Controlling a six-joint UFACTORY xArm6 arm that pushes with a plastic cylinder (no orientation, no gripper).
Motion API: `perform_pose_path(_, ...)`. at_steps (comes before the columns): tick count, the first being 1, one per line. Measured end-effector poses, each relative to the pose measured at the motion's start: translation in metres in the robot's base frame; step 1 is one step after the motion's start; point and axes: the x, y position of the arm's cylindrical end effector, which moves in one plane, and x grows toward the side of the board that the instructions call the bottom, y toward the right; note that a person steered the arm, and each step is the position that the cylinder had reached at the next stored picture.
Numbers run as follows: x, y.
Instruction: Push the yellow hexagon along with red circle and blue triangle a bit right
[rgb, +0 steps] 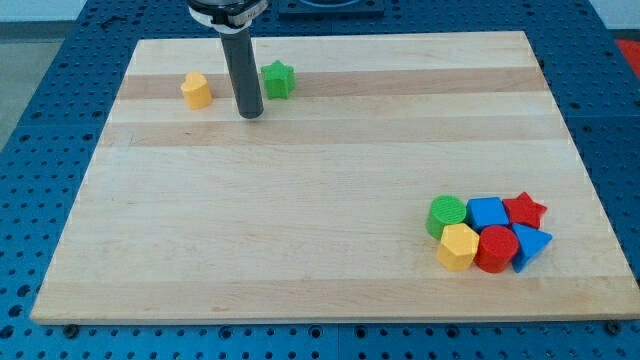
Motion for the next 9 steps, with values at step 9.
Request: perform_pose_path(9,0.207,0.115)
